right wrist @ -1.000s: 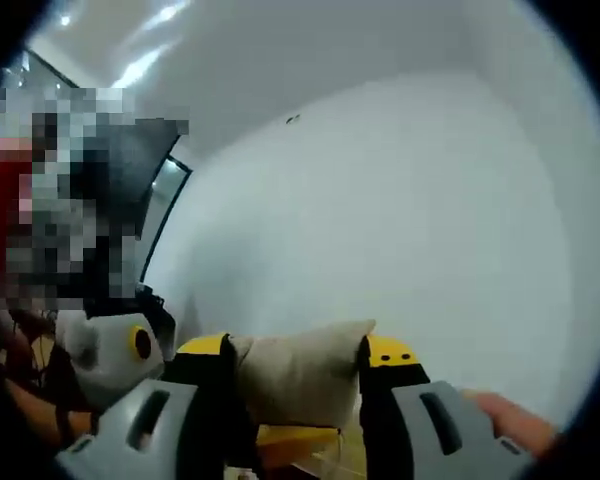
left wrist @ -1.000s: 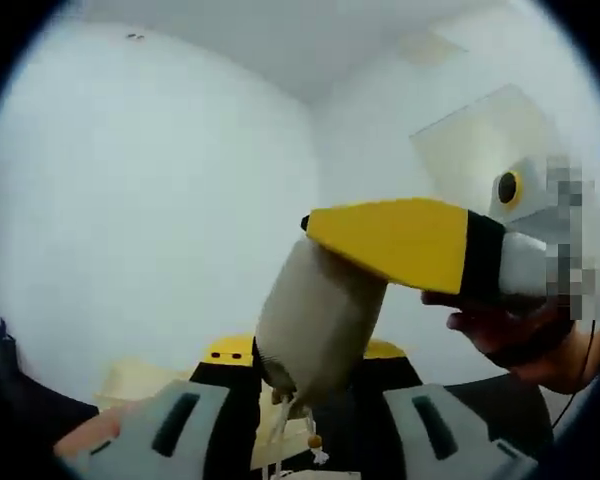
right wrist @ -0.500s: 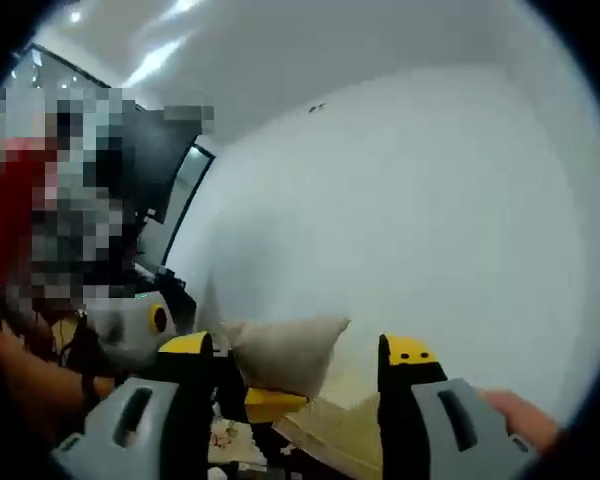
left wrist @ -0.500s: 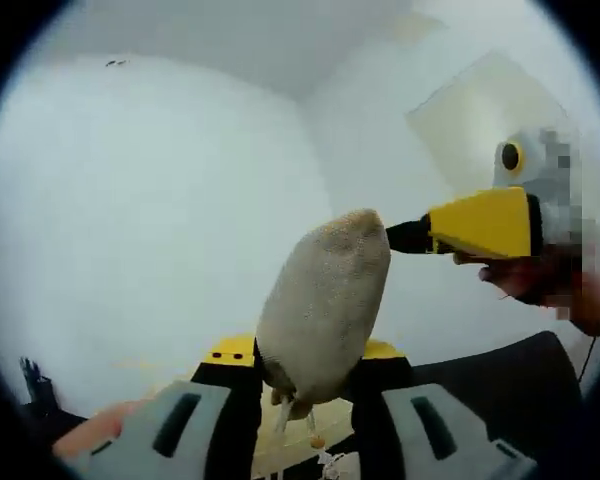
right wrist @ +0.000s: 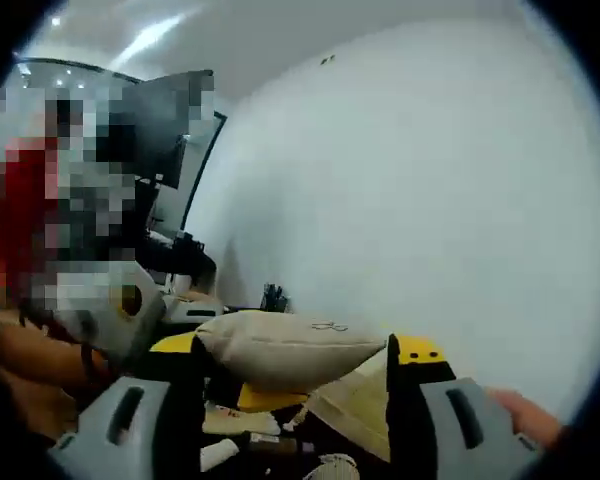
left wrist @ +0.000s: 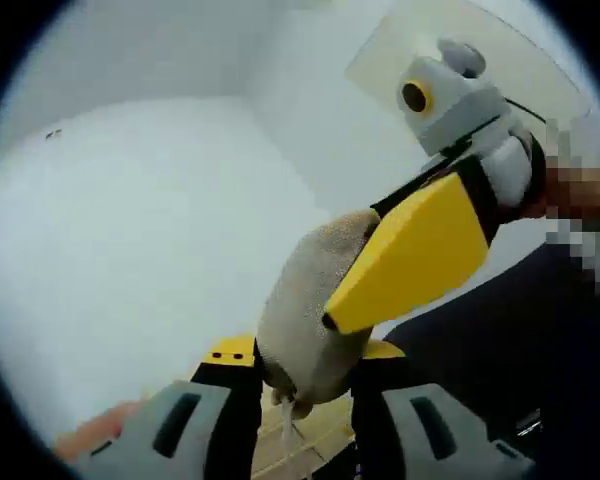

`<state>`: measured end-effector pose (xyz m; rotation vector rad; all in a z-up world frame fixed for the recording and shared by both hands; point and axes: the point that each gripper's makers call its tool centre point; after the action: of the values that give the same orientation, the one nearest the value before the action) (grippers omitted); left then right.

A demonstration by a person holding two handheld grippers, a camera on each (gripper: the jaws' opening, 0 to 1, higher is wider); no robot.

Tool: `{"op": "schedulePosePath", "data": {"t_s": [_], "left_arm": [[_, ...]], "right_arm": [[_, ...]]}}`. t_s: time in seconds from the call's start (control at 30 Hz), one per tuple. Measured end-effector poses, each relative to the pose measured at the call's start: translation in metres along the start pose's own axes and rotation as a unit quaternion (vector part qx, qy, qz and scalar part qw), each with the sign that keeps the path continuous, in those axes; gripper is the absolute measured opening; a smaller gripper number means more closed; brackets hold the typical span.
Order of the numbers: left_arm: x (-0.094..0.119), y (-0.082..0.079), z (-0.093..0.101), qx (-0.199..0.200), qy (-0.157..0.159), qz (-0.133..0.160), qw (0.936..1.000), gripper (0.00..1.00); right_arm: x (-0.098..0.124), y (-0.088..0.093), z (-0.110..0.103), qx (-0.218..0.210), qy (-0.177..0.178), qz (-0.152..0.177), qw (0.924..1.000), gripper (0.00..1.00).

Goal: Open the drawer, pick up the cosmetic bottles from the table one by one, place them into the drawer, release the gripper, close the drawer, and move the gripper away

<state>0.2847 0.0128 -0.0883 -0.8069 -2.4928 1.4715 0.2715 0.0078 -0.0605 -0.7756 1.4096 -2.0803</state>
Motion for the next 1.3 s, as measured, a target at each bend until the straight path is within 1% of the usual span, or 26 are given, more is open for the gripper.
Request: {"op": "schedulePosePath", "data": {"t_s": [0.1, 0.17, 0.23, 0.3, 0.33, 0.43, 0.53, 0.57, 0.63, 0.73, 0.8, 0.9, 0.93, 0.97, 1.03, 1.07, 1.1, 1.17, 1.3], "left_arm": [[-0.001, 0.0, 0.001, -0.024, -0.009, -0.008, 0.9996, 0.31], [-0.001, 0.0, 0.0, -0.021, -0.008, -0.006, 0.9997, 0.31], [0.0, 0.001, -0.001, -0.035, -0.015, -0.007, 0.9992, 0.31], [0.0, 0.002, 0.001, -0.044, -0.017, -0.009, 0.9988, 0.31], [0.0, 0.002, 0.001, -0.05, -0.02, -0.01, 0.9985, 0.31], [0.001, 0.002, 0.0, -0.051, -0.022, -0.008, 0.9984, 0.3], [0.002, 0.004, 0.0, -0.078, -0.031, -0.017, 0.9964, 0.3], [0.002, 0.005, 0.001, -0.089, -0.031, -0.022, 0.9953, 0.3], [0.003, 0.007, 0.002, -0.098, -0.034, -0.029, 0.9942, 0.3], [0.004, 0.004, 0.004, -0.114, -0.039, -0.027, 0.9923, 0.3], [0.003, 0.002, 0.006, -0.129, -0.042, -0.028, 0.9903, 0.3], [0.004, 0.001, 0.006, -0.143, -0.046, -0.032, 0.9881, 0.3], [0.005, 0.001, 0.006, -0.146, -0.047, -0.034, 0.9875, 0.3], [0.004, 0.002, 0.004, -0.162, -0.05, -0.038, 0.9848, 0.3], [0.004, 0.004, 0.004, -0.17, -0.053, -0.042, 0.983, 0.3], [0.003, 0.005, 0.003, -0.181, -0.059, -0.046, 0.9806, 0.3], [0.002, 0.006, 0.001, -0.181, -0.06, -0.047, 0.9806, 0.3], [0.002, 0.005, 0.0, -0.176, -0.059, -0.046, 0.9815, 0.3], [0.002, 0.0, -0.003, -0.17, -0.063, -0.031, 0.9828, 0.31]], "right_arm": [[-0.001, 0.004, 0.003, -0.006, 0.001, -0.01, 0.9999, 0.66], [0.0, 0.005, 0.003, -0.011, -0.002, -0.009, 0.9999, 0.63], [0.0, 0.007, 0.001, -0.012, -0.005, -0.01, 0.9999, 0.63], [0.001, 0.008, -0.001, -0.002, -0.003, -0.007, 1.0, 0.65], [0.002, 0.008, -0.003, 0.0, -0.004, -0.004, 1.0, 0.67], [0.002, 0.003, -0.004, -0.007, -0.011, 0.002, 0.9999, 0.72], [0.002, 0.002, -0.003, -0.01, -0.015, -0.006, 0.9998, 0.73], [0.004, 0.001, -0.001, -0.009, -0.013, -0.006, 0.9999, 0.74], [0.009, -0.005, 0.002, -0.007, -0.009, 0.001, 0.9999, 0.74], [0.005, -0.002, 0.0, -0.004, -0.014, -0.018, 0.9997, 0.74], [0.003, 0.004, -0.002, -0.001, -0.016, -0.04, 0.9991, 0.73], [0.002, 0.009, 0.004, 0.002, -0.007, -0.054, 0.9985, 0.67], [0.002, 0.013, 0.002, -0.005, -0.014, -0.061, 0.998, 0.67], [0.002, 0.014, 0.002, -0.008, -0.016, -0.063, 0.9978, 0.67], [0.001, 0.019, 0.001, -0.009, -0.018, -0.076, 0.9969, 0.63], [0.001, 0.021, 0.0, -0.014, -0.021, -0.081, 0.9964, 0.59], [0.001, 0.023, -0.002, -0.016, -0.026, -0.085, 0.9959, 0.55], [0.002, 0.023, -0.002, -0.016, -0.024, -0.082, 0.9962, 0.53], [0.006, 0.015, -0.002, -0.004, -0.021, -0.053, 0.9984, 0.51]]}}
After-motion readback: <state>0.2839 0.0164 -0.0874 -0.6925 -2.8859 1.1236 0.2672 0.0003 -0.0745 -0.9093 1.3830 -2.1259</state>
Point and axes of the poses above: the point that each gripper's makers call its tool centre point, and the gripper's own axes: x roughly backward along the fingers, z roughly to its right, y roughly out of its underside, and after that the axes turned 11 degrees about -z, right-handed
